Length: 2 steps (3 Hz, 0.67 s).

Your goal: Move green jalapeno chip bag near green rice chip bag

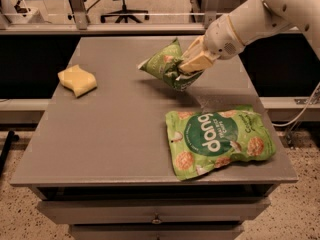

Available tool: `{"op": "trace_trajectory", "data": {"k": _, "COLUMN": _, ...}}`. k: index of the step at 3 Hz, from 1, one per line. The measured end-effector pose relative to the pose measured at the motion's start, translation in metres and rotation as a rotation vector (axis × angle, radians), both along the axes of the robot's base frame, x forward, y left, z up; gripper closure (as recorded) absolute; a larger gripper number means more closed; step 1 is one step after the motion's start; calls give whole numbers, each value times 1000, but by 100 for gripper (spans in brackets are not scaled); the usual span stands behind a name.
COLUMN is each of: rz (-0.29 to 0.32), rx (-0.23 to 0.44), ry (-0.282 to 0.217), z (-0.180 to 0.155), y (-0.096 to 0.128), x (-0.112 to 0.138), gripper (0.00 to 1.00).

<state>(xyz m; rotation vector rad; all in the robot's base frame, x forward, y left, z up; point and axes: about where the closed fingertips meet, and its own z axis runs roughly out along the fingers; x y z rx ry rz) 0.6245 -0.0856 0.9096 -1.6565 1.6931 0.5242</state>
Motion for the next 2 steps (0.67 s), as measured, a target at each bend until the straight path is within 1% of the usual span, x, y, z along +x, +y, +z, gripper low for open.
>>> {"op": "trace_trajectory", "data": {"k": 1, "rz": 50, "rx": -42, "ry": 25, "z": -13, "y": -21, "x": -28, "gripper": 100}}
{"op": "trace_trajectory", "data": {"k": 2, "rz": 65, "rx": -69, "ry": 49, "z": -23, "y": -40, "x": -45, "gripper": 86}}
